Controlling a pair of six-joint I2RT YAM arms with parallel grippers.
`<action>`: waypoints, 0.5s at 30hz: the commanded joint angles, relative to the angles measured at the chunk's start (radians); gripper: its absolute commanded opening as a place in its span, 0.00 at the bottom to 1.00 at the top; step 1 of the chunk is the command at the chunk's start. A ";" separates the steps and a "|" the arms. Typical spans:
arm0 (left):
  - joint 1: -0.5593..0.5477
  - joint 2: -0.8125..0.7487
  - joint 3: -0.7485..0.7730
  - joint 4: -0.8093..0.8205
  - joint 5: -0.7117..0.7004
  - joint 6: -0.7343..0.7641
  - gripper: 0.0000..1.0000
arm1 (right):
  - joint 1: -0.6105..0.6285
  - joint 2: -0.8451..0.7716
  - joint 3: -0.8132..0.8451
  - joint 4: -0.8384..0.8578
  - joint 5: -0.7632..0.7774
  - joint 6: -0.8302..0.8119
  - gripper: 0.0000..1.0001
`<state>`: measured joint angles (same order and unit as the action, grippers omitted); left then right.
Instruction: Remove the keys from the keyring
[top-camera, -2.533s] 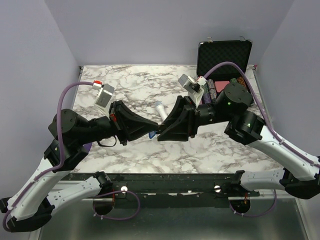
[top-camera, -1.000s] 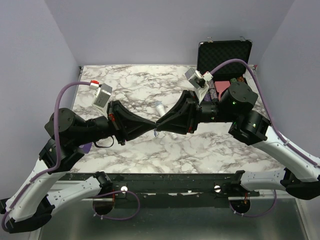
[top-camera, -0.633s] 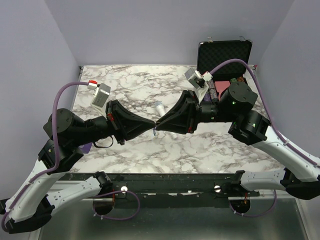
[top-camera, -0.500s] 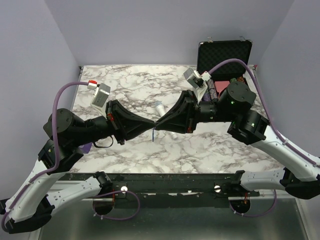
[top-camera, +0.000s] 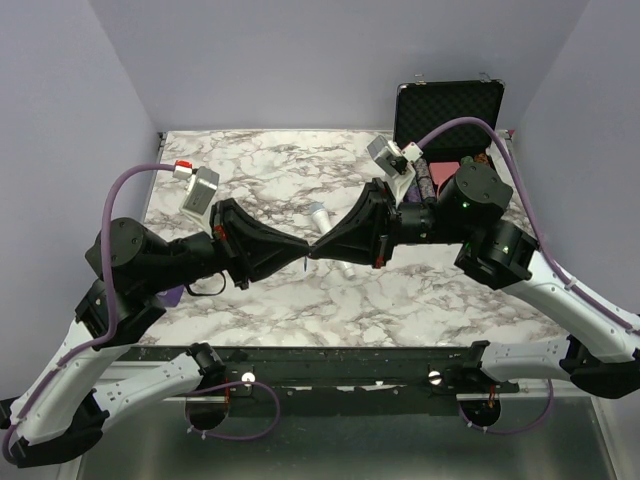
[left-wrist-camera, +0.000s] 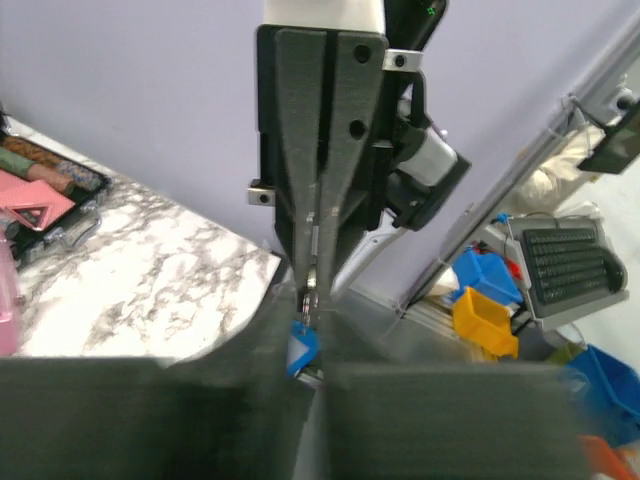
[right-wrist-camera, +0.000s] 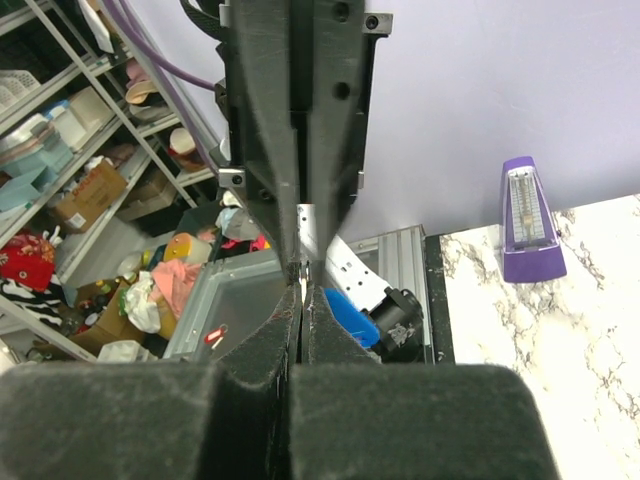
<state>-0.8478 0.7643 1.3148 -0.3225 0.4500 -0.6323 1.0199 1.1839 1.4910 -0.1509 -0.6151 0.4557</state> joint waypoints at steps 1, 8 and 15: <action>-0.007 0.012 0.041 -0.084 -0.080 0.026 0.52 | 0.003 -0.009 -0.005 0.017 0.003 -0.005 0.01; -0.005 -0.124 0.016 -0.078 -0.417 -0.003 0.99 | 0.003 -0.055 -0.069 0.081 0.118 0.027 0.01; -0.005 -0.227 -0.163 0.229 -0.286 -0.063 0.77 | 0.003 -0.060 -0.153 0.356 0.094 0.164 0.01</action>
<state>-0.8513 0.5369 1.2095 -0.2646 0.1452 -0.6559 1.0203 1.1233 1.3571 0.0231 -0.5278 0.5392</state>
